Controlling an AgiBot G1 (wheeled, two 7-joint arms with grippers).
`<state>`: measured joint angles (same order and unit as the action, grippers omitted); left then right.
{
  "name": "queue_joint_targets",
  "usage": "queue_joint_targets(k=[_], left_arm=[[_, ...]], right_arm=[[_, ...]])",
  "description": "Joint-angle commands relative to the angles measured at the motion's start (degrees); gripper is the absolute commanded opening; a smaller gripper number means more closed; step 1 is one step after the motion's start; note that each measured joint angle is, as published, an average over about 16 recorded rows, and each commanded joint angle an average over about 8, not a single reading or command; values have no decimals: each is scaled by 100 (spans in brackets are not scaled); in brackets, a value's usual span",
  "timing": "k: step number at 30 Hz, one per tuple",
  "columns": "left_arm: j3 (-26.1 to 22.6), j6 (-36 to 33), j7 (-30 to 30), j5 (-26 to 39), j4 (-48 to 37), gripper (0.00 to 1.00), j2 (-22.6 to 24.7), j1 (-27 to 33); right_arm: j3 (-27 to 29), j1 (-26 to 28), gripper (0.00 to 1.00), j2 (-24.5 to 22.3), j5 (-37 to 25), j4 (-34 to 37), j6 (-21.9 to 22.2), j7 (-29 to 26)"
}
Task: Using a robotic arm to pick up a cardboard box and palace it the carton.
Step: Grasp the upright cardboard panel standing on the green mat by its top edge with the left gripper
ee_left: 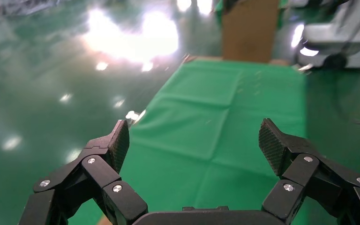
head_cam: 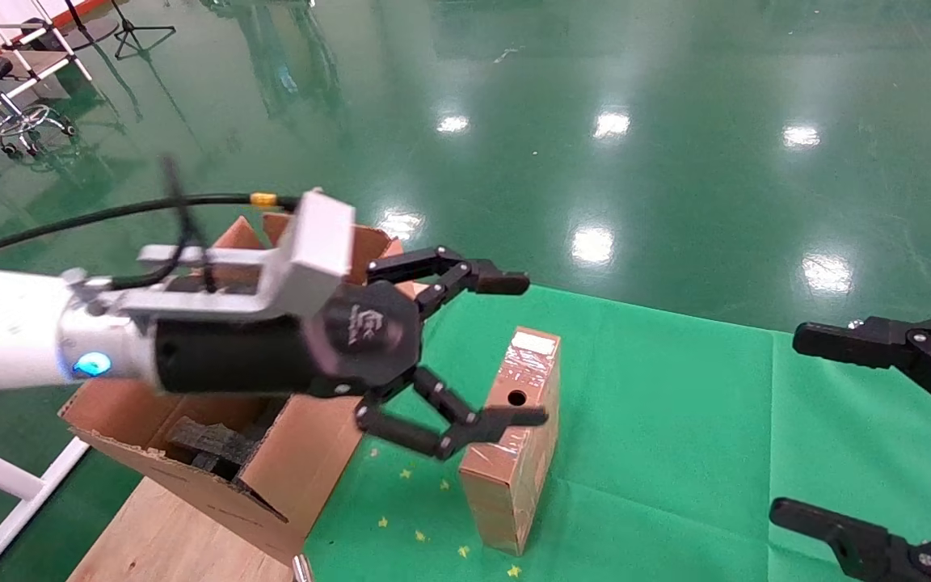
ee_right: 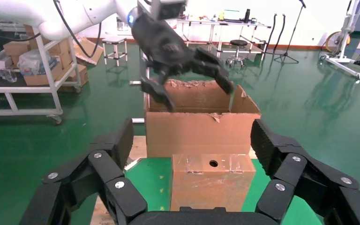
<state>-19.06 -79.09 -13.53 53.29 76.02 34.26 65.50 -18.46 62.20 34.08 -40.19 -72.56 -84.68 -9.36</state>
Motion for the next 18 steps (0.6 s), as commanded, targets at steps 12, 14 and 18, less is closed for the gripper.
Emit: queue_joint_targets(k=[12,14,18], left_arm=[[-308,305,-261,859,79,100,28,296],[-447,423,-425,1260,109,100,75,433],[-781,618,-1006,2095,135,100,337,890]], right_arm=[[0,0,0,0,0,2,1,1],[0,0,0,0,0,2,1,1],[-1,0,0,0,0,2,1,2]])
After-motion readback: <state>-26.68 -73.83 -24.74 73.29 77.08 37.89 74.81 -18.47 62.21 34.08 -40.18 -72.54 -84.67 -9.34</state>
